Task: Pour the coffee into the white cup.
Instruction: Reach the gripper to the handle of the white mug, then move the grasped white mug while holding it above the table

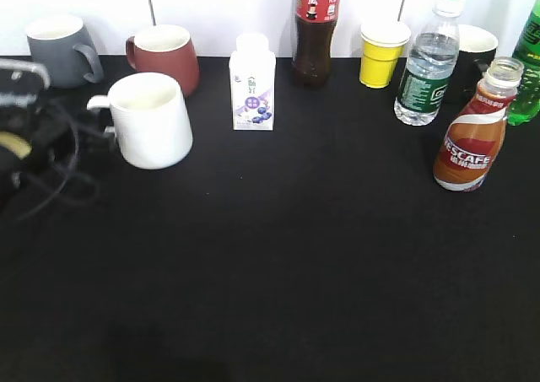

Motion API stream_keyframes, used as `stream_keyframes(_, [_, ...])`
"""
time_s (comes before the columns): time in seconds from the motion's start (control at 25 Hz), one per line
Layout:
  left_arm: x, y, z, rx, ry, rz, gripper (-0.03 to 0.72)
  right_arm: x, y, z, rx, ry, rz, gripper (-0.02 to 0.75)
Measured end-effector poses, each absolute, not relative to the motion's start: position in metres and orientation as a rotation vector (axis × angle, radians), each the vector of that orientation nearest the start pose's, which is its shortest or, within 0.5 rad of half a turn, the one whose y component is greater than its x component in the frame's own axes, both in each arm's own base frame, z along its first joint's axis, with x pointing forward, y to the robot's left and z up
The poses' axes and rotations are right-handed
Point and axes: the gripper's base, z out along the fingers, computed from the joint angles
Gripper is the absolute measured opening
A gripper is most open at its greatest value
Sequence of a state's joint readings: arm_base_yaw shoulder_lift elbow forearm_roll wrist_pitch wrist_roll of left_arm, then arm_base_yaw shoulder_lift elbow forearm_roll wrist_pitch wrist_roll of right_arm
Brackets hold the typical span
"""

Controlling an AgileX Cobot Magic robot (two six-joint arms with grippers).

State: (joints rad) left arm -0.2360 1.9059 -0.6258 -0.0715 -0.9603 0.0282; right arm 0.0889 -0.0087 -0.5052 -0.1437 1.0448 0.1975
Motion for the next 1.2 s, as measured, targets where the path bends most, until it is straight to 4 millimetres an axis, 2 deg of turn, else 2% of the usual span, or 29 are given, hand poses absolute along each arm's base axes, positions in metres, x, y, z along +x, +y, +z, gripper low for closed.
stream_keyframes(0.12, [0.354,-0.077,0.118,0.182,1.78,-0.127,0.397,-0.006,-0.012,0.281,0.115,2.003,0.012,0.529])
stream_keyframes(0.2, [0.369,-0.081,0.114,0.188,1.742,-0.133,0.274,-0.006,-0.012,0.281,0.115,2.003,0.012,0.529])
stream_keyframes(0.28, [0.372,-0.085,0.115,0.23,1.727,-0.146,0.098,-0.006,-0.012,0.281,0.115,2.003,0.012,0.529])
stream_keyframes(0.32, [0.372,-0.086,0.115,0.24,1.725,-0.149,0.044,-0.006,-0.012,0.281,0.115,2.003,0.012,0.529])
stream_keyframes(0.4, [0.368,-0.085,0.118,0.245,1.722,-0.151,0.041,-0.006,-0.012,0.281,0.115,2.003,0.012,0.529])
stream_keyframes(0.44, [0.36,-0.084,0.122,0.259,1.724,-0.15,0.041,-0.006,-0.012,0.281,0.115,2.003,0.012,0.529])
stream_keyframes(0.56, [0.323,-0.08,0.158,0.314,1.674,-0.172,0.038,-0.006,-0.012,0.281,0.115,2.003,0.012,0.529])
stream_keyframes(0.64, [0.299,-0.08,0.179,0.319,1.648,-0.249,0.038,-0.006,-0.012,0.281,0.115,2.003,0.012,0.529])
stream_keyframes(0.8, [0.268,-0.107,0.194,0.598,1.604,-0.591,0.038,-0.006,-0.012,0.281,0.115,2.003,0.012,0.529])
stream_keyframes(0.96, [0.257,-0.127,0.197,0.708,1.559,-0.694,0.038,-0.006,-0.012,0.283,0.114,1.99,0.014,0.529])
stream_keyframes(1.04, [0.259,-0.13,0.202,0.719,1.537,-0.697,0.038,0.012,-0.009,0.302,0.09,1.896,0.034,0.529])
stream_keyframes(1.16, [0.259,-0.13,0.201,0.724,1.542,-0.694,0.038,0.075,0.003,0.319,0.065,1.828,0.123,0.529])
stream_keyframes(1.2, [0.259,-0.13,0.201,0.724,1.542,-0.694,0.038,0.096,0.006,0.314,0.051,1.778,0.135,0.529])
